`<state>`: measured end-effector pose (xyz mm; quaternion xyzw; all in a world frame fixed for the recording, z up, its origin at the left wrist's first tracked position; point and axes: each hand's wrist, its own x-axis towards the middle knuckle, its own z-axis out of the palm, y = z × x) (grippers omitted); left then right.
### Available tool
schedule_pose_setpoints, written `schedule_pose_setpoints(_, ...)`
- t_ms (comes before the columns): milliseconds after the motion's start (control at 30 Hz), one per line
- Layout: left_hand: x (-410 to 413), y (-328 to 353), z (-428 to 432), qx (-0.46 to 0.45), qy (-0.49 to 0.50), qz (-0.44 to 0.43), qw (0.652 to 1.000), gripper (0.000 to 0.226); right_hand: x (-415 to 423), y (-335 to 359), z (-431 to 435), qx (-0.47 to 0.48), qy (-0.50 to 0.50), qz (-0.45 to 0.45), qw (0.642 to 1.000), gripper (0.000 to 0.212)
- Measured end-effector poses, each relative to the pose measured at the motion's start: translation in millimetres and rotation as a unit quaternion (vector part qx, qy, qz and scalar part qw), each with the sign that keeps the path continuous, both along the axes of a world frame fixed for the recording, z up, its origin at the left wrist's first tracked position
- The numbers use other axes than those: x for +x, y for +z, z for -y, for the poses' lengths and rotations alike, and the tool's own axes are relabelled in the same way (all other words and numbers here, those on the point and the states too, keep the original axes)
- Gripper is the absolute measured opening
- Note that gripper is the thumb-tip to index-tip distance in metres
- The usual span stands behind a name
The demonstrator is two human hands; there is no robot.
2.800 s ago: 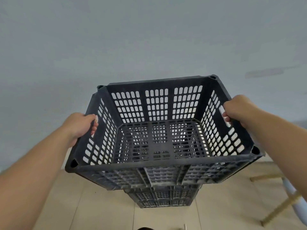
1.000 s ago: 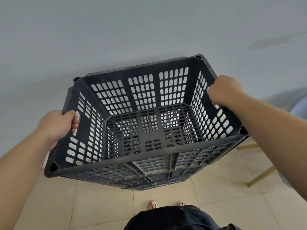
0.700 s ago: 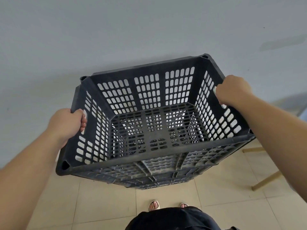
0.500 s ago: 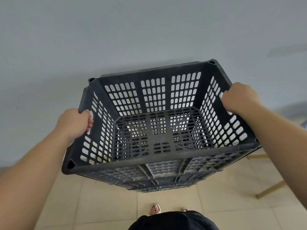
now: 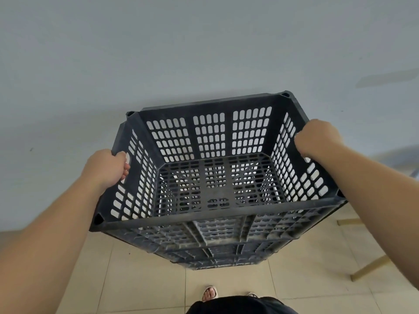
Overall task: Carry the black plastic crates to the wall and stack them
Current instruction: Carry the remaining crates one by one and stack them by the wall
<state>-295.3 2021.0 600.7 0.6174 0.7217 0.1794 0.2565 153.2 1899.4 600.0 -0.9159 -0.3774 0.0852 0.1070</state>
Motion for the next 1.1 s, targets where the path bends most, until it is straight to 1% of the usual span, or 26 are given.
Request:
schedule_pose_setpoints(33, 0, 1, 2, -0.002, -0.001, -0.004, 1.000, 0.041, -2, 1, 1, 0.002, -0.002, 0.002, 1.000, 0.008)
schedule_pose_setpoints(67, 0, 2, 4, -0.001, -0.002, -0.013, 1.000, 0.042, -4, 2, 2, 0.004, -0.006, 0.001, 1.000, 0.014)
schedule_pose_setpoints(167, 0, 7, 11, 0.044, -0.018, -0.075, 0.996, 0.033, -13, 6, 8, -0.018, 0.003, -0.016, 1.000, 0.064)
schedule_pose_setpoints(200, 1, 10, 16, 0.066, -0.025, -0.093, 0.993, 0.028, -16, 8, 12, -0.030, 0.020, -0.010, 0.999, 0.073)
schedule_pose_setpoints(233, 4, 13, 21, 0.080, -0.034, -0.108, 0.990, 0.030, -19, 10, 17, -0.037, 0.036, 0.007, 0.999, 0.075)
schedule_pose_setpoints(300, 10, 16, 32, 0.099, -0.059, -0.165, 0.980, 0.049, -25, 12, 27, -0.037, 0.068, 0.050, 0.996, 0.072)
schedule_pose_setpoints(367, 22, 18, 44, 0.103, -0.076, -0.215, 0.968, 0.060, -32, 13, 38, -0.026, 0.096, 0.070, 0.993, 0.065)
schedule_pose_setpoints(467, 52, 26, 63, 0.053, -0.115, -0.211, 0.969, 0.060, -43, 17, 59, -0.007, 0.118, 0.056, 0.991, 0.061)
schedule_pose_setpoints(533, 77, 33, 73, 0.039, -0.172, -0.206, 0.962, 0.056, -52, 24, 74, 0.003, 0.122, 0.043, 0.992, 0.062)
schedule_pose_setpoints(600, 103, 40, 84, 0.036, -0.242, -0.175, 0.954, 0.054, -60, 29, 93, 0.012, 0.114, 0.037, 0.993, 0.063)
schedule_pose_setpoints(667, 128, 48, 94, 0.044, -0.304, -0.128, 0.943, 0.054, -68, 35, 114, 0.020, 0.098, 0.046, 0.994, 0.062)
schedule_pose_setpoints(733, 146, 53, 107, 0.062, -0.359, -0.102, 0.925, 0.054, -77, 40, 137, 0.021, 0.069, 0.050, 0.996, 0.061)
schedule_pose_setpoints(867, 167, 52, 134, 0.104, -0.454, -0.095, 0.880, 0.055, -102, 42, 187, 0.027, -0.009, 0.047, 0.998, 0.059)
schedule_pose_setpoints(1000, 180, 44, 171, 0.148, -0.518, -0.089, 0.838, 0.054, -130, 30, 240, 0.008, -0.082, 0.049, 0.995, 0.062)
schedule_pose_setpoints(1100, 188, 40, 208, 0.177, -0.571, -0.081, 0.797, 0.051, -146, 22, 285, -0.002, -0.140, 0.031, 0.990, 0.062)
